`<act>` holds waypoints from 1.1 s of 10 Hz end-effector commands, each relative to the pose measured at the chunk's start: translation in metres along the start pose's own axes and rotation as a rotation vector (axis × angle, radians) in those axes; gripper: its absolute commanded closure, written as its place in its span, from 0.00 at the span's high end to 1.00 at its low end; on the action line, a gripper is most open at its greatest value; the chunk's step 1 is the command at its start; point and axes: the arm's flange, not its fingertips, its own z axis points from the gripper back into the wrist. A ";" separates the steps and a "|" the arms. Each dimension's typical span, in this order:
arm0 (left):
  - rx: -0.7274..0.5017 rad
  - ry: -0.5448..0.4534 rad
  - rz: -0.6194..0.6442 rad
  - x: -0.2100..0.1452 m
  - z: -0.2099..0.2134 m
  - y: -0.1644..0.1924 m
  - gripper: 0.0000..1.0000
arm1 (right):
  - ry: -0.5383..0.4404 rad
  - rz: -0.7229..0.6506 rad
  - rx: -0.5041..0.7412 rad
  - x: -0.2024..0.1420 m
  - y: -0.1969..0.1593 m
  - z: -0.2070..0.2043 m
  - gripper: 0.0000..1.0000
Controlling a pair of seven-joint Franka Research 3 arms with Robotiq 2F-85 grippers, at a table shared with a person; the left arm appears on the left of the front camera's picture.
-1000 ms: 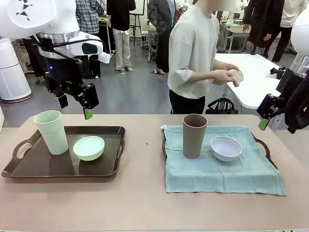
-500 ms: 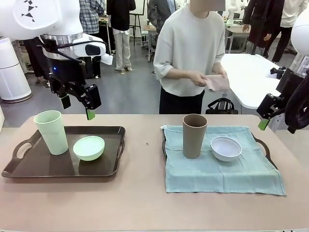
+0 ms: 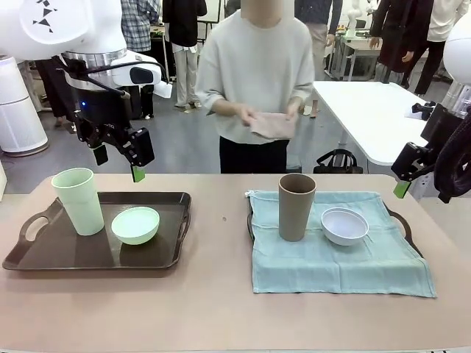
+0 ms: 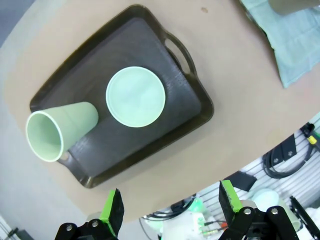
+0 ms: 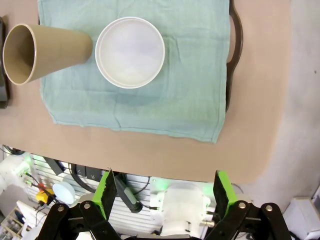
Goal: Set up a tray with a mat and arrange the tableware.
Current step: Pick up the Picnic Bowl and Reusable plastic cup from the Handle tray in front of the human's position and hold them in the air.
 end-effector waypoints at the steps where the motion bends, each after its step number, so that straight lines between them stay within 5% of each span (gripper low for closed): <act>1: 0.009 -0.002 -0.008 0.001 0.002 0.000 1.00 | 0.000 -0.006 -0.002 -0.001 0.002 0.000 1.00; 2: 0.000 0.000 0.000 0.000 0.000 0.000 1.00 | 0.000 0.000 0.000 0.000 0.000 0.000 1.00; 5: -0.231 0.071 0.099 -0.051 -0.055 0.083 1.00 | -0.028 -0.079 0.074 -0.007 -0.036 0.000 1.00; 11: -0.501 -0.181 0.279 -0.139 -0.041 0.239 1.00 | 0.001 -0.190 0.595 -0.028 -0.122 0.029 1.00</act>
